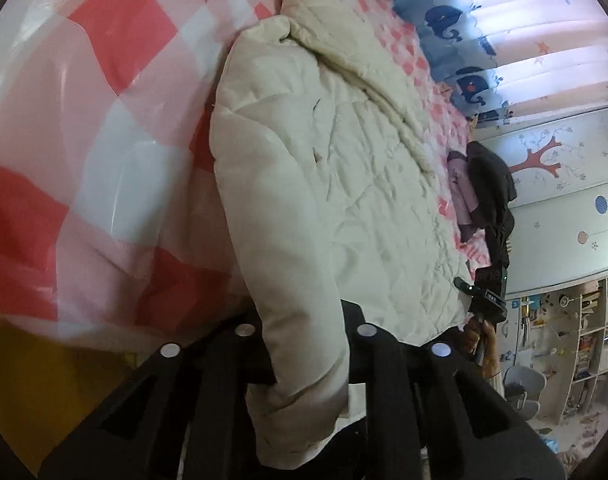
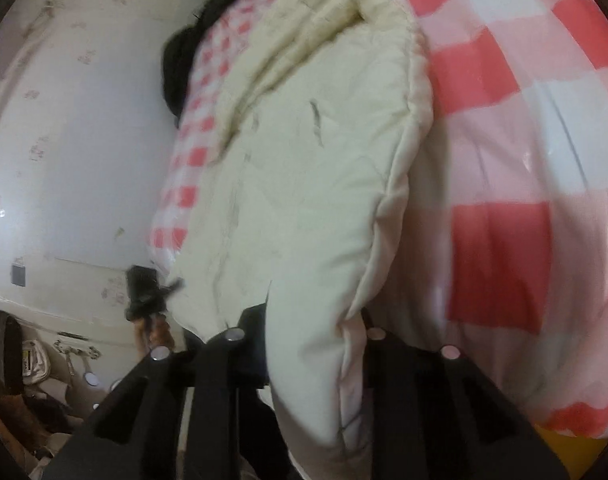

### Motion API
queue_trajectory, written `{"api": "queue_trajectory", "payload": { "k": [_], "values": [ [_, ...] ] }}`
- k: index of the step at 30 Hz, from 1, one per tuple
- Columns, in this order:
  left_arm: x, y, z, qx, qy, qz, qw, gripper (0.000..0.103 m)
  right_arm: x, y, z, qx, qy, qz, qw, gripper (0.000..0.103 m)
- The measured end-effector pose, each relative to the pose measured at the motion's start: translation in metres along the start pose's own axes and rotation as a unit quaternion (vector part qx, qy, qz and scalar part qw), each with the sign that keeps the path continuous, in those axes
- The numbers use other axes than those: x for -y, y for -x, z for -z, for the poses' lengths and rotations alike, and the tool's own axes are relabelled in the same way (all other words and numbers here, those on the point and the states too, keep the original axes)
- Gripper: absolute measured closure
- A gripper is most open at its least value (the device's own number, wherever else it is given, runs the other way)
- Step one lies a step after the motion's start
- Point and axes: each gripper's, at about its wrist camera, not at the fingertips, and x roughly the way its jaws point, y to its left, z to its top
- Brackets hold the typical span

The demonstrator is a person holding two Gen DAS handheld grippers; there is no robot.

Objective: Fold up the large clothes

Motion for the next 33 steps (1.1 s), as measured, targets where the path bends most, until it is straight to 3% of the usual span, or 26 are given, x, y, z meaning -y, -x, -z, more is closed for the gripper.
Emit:
{"api": "queue_trajectory", "payload": {
  "k": [6,11,13,15,16,18,20,22,23,24,25,26,27,30,33],
  "values": [
    [0.034,0.037,0.008,0.032,-0.032,0.051,0.9977,0.095,-0.027,0.034,0.007,0.080,0.026,-0.071,0.994,0.085],
    [0.052,0.067,0.032,0.025,-0.076,0.079,0.9936,0.092,-0.051,0.069,0.020,0.092,0.057,-0.092,0.990,0.085],
    [0.036,0.058,0.041,0.000,-0.080,0.056,0.9952,0.084,-0.050,0.071,0.029,0.064,0.064,-0.081,0.993,0.079],
    [0.016,0.044,0.045,-0.021,-0.049,0.045,0.9976,0.054,-0.033,0.063,0.037,0.032,0.049,-0.052,0.997,0.067],
    [0.009,0.040,0.045,-0.022,-0.039,0.043,0.9980,0.046,-0.019,0.060,0.041,0.020,0.035,-0.043,0.998,0.057],
    [-0.006,0.036,0.045,-0.004,-0.013,0.038,0.9992,0.026,0.003,0.051,0.045,0.005,0.008,-0.035,0.999,0.055],
    [-0.015,0.034,0.043,0.009,0.009,0.049,0.9987,0.016,0.015,0.048,0.046,0.008,-0.008,-0.043,0.999,0.053],
    [-0.016,0.028,0.039,0.010,0.019,0.055,0.9983,0.016,0.023,0.047,0.046,0.013,-0.018,-0.062,0.998,0.052],
    [-0.013,0.026,0.038,0.010,0.015,0.059,0.9981,0.016,0.023,0.046,0.045,0.013,-0.015,-0.064,0.998,0.052],
    [-0.007,0.024,0.037,0.019,0.003,0.059,0.9981,0.028,0.021,0.044,0.046,0.014,-0.009,-0.064,0.998,0.052],
    [-0.001,0.021,0.038,0.021,-0.003,0.056,0.9982,0.043,0.017,0.042,0.046,0.016,0.000,-0.065,0.998,0.055],
    [0.003,0.018,0.037,0.016,-0.007,0.048,0.9987,0.069,0.012,0.041,0.045,0.020,0.009,-0.067,0.998,0.059],
    [0.006,0.019,0.037,0.020,-0.007,0.047,0.9987,0.085,0.007,0.041,0.046,0.028,0.018,-0.070,0.997,0.071],
    [0.020,0.032,0.044,0.041,-0.042,0.029,0.9979,0.092,-0.009,0.043,0.050,0.057,0.042,-0.080,0.994,0.080],
    [0.047,0.055,0.051,0.057,-0.074,0.055,0.9941,0.093,-0.024,0.057,0.056,0.096,0.058,-0.135,0.985,0.081]
  ]
}}
